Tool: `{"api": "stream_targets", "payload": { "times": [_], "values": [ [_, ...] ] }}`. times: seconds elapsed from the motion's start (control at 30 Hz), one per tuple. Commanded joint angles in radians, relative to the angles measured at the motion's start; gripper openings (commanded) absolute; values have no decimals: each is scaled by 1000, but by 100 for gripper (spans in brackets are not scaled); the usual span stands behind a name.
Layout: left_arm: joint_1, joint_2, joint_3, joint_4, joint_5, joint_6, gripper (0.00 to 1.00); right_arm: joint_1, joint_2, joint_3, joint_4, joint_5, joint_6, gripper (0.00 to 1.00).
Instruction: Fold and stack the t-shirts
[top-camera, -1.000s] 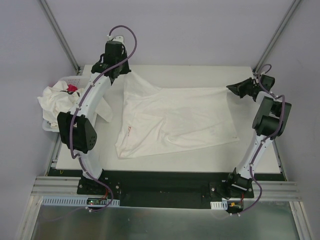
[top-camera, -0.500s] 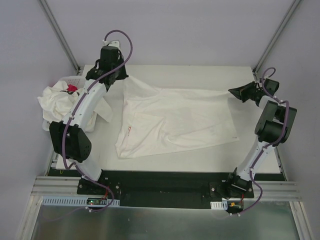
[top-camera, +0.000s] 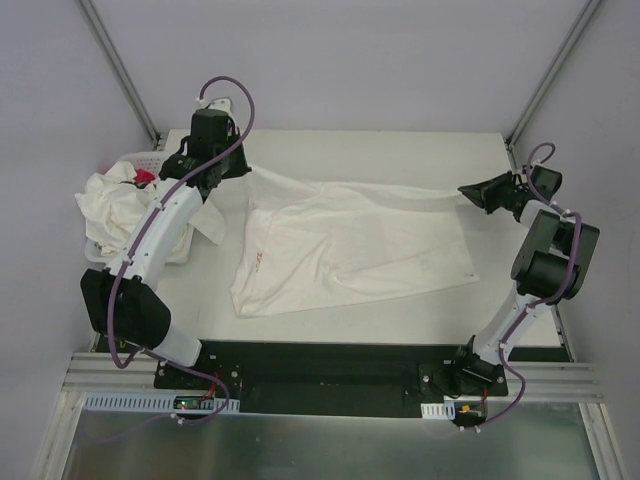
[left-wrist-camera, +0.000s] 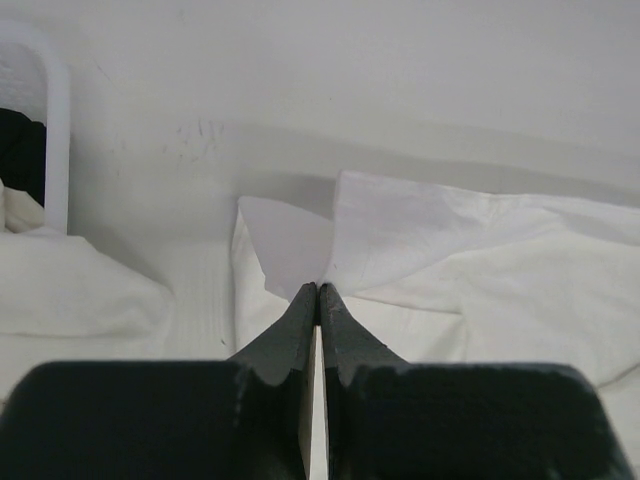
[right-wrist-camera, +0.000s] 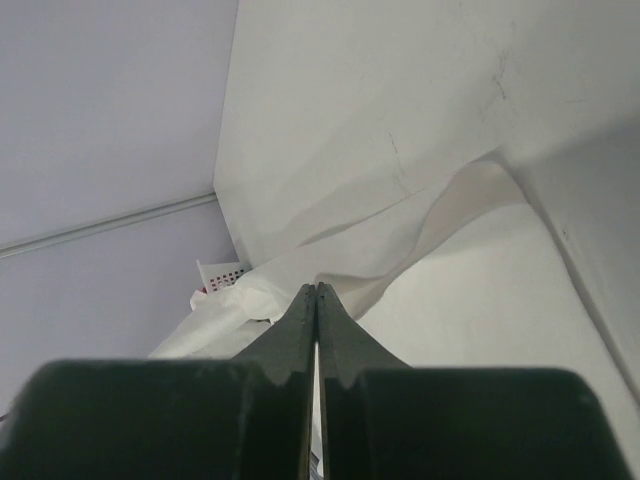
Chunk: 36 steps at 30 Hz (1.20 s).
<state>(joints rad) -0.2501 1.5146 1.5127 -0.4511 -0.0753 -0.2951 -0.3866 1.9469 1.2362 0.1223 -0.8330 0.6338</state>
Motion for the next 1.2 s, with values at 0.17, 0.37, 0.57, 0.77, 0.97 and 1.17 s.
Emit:
{"api": "stream_targets", "payload": {
  "times": [0.17,0.37,0.57,0.77,0.97,1.17],
  "values": [
    [-31,-102,-83,6,43,-45,0,-32,-124,-63,-16,23,-37,1],
    [-43,-146,-120,-6,52,-55,0,-51,-140,-76,-53,40,-52,1],
    [-54,-197,-160,-34,49,-58,0,-63,-152,-84,-92,54,-77,1],
    [-58,-241,-200,-50,54,-61,0,-66,-160,-99,-104,63,-86,1],
    [-63,-275,-243,-55,62,-62,0,-67,-174,-115,-118,72,-105,1],
    [-83,-295,-295,-55,71,-88,0,-69,-178,-126,-145,84,-117,1]
  ]
}}
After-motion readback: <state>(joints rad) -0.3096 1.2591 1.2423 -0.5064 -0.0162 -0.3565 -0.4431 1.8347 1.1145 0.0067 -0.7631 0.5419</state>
